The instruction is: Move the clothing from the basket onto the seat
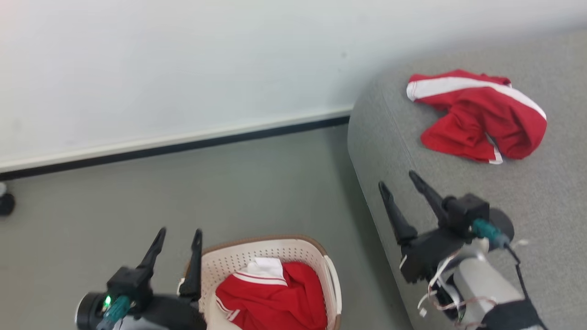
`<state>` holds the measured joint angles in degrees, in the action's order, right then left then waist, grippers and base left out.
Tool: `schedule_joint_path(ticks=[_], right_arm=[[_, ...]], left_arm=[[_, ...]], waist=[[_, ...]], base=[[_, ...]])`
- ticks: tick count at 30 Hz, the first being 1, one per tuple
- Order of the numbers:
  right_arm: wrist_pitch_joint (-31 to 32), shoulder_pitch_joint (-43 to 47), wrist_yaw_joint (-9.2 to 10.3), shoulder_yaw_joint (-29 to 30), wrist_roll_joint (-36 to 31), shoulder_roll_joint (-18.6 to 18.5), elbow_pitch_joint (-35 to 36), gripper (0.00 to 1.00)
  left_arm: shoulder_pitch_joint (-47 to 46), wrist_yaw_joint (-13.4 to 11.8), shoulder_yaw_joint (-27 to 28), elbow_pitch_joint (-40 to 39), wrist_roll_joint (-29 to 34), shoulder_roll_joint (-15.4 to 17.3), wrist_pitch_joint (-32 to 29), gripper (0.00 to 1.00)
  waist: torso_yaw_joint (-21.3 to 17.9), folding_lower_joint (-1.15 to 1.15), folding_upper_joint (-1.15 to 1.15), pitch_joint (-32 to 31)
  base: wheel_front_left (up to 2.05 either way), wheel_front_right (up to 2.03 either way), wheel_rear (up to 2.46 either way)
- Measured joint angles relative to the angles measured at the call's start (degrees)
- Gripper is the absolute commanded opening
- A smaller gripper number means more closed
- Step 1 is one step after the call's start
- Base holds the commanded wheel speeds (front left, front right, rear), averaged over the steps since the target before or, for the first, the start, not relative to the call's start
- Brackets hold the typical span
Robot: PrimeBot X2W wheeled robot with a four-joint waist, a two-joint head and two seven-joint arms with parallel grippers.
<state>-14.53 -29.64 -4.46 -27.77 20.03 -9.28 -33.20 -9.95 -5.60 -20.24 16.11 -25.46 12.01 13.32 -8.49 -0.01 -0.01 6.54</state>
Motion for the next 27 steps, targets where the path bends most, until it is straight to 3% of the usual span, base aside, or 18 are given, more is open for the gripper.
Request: schedule_joint_path(ticks=[10,27], right_arm=[[0.0,10.4,4.45,1.3,-0.8,0.6,7.7,1.00],[0.0,23.4,8.53,5.9,-0.9,-2.2,19.7,1.00]], left_arm=[[8.4,-0.9,4.8,-3.6,-1.1,0.5,0.9,1.00],[18.2,-1.5,10.2,-10.8,-1.6,-0.8,1.0,1.00]], waist=[[2.4,0.00,0.00,-5.7],[2.4,0.01,0.01,-7.8]], base=[[0.00,0.00,0.00],[0.00,0.00,0.00]])
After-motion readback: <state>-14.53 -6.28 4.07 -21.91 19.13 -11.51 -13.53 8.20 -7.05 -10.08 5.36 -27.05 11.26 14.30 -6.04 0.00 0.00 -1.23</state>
